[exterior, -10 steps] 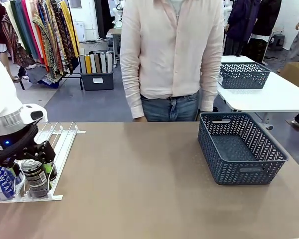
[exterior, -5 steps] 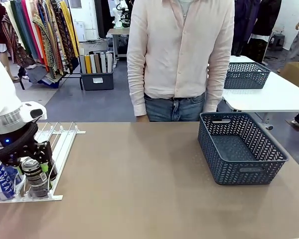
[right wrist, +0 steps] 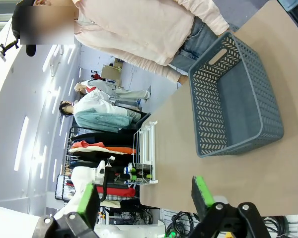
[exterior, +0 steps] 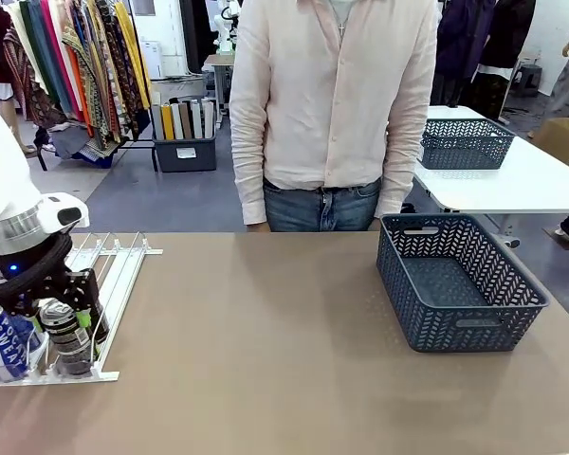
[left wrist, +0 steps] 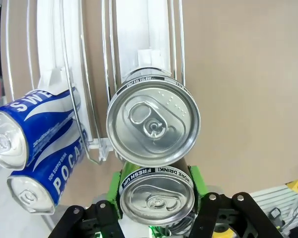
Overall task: Retrieve and store the cans from the dispenser.
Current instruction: Pick up one can from the Automatic Can Dispenser and place it in the middle of the table.
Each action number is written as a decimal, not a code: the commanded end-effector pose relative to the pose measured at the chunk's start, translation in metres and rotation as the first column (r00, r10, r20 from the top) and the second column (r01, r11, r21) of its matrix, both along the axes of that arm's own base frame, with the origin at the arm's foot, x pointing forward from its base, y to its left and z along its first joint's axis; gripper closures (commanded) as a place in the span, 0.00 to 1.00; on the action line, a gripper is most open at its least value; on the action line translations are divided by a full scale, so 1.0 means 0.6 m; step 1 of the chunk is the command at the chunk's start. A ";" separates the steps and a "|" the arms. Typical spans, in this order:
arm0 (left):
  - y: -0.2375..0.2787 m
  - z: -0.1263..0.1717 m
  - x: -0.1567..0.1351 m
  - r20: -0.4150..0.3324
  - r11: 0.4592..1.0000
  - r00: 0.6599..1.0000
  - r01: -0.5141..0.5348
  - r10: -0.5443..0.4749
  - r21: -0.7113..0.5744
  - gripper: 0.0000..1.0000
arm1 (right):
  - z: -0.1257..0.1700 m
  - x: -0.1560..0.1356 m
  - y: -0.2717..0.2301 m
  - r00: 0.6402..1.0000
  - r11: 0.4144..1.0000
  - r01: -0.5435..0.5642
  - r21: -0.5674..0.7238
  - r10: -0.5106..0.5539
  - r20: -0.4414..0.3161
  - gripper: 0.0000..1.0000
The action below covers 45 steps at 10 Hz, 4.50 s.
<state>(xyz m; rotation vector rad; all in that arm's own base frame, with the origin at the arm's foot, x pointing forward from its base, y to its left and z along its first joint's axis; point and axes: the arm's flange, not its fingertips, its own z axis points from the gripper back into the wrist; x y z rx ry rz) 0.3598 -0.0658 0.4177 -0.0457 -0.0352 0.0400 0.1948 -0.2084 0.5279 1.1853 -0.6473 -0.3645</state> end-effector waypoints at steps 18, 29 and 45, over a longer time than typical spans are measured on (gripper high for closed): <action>-0.577 0.081 0.048 0.180 0.997 0.983 0.049 -0.039 -0.052 1.00 | 0.005 0.003 -0.002 0.999 1.000 -0.005 0.007 0.005 0.040 0.00; -0.576 0.003 0.069 0.098 0.997 0.993 0.073 -0.072 -0.004 1.00 | 0.005 0.003 -0.002 0.999 1.000 -0.005 0.007 0.005 0.040 0.00; -0.297 0.240 -0.014 0.038 0.999 0.999 0.022 -0.020 -0.043 0.00 | 0.005 0.003 -0.002 0.999 1.000 -0.005 0.007 0.005 0.040 0.00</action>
